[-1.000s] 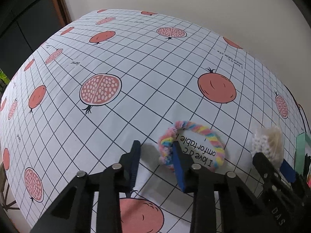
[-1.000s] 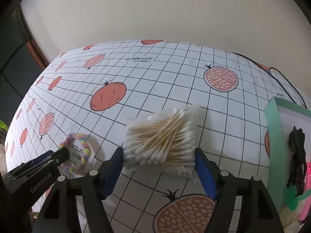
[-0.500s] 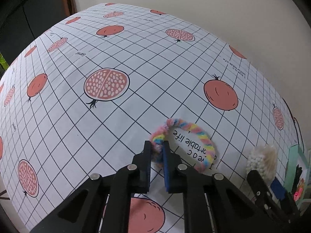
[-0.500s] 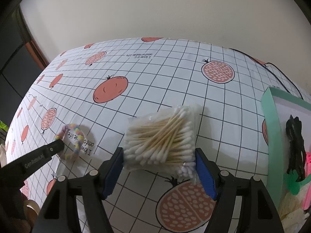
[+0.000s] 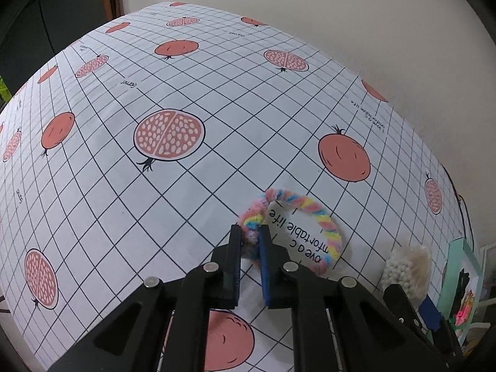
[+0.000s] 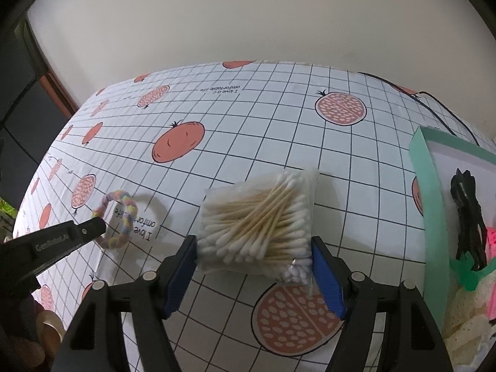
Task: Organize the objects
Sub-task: 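Close the left tool on the rainbow pipe-cleaner bracelet, then carry the bracelet and cotton swab bag over the teal box with both tools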
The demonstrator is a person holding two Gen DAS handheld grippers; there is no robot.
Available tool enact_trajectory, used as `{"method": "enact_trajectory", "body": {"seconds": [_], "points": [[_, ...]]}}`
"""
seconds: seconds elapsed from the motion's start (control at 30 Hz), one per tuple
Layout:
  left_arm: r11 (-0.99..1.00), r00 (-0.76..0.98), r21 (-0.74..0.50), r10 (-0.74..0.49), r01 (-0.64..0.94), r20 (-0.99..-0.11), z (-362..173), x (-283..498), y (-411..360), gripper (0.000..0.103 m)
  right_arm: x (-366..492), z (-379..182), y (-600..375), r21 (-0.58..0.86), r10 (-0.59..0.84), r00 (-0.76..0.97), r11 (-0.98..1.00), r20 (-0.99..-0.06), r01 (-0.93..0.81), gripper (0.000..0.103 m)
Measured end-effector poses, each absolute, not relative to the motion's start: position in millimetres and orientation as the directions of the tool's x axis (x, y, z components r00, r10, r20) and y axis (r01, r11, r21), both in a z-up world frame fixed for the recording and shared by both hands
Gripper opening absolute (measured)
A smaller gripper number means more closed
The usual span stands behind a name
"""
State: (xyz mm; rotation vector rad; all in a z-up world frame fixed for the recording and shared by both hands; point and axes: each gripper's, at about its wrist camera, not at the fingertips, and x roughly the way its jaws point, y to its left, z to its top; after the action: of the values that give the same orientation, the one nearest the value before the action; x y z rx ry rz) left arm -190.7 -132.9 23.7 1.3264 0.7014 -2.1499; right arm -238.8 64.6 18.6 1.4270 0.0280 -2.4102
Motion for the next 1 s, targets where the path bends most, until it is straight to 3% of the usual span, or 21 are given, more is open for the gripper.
{"method": "enact_trajectory", "body": {"seconds": [0.5, 1.0], "points": [[-0.735, -0.428, -0.185, -0.157, 0.653, -0.890, 40.6, -189.7, -129.3, 0.010, -234.9, 27.6, 70.4, 0.149, -0.274, -0.469, -0.946, -0.839, 0.287, 0.074], [-0.813, -0.523, -0.223, -0.114, 0.538, -0.845, 72.9, -208.1, -83.0, 0.010, -238.4, 58.1, 117.9, 0.135, -0.228, -0.557, -0.970, -0.798, 0.204, 0.074]]}}
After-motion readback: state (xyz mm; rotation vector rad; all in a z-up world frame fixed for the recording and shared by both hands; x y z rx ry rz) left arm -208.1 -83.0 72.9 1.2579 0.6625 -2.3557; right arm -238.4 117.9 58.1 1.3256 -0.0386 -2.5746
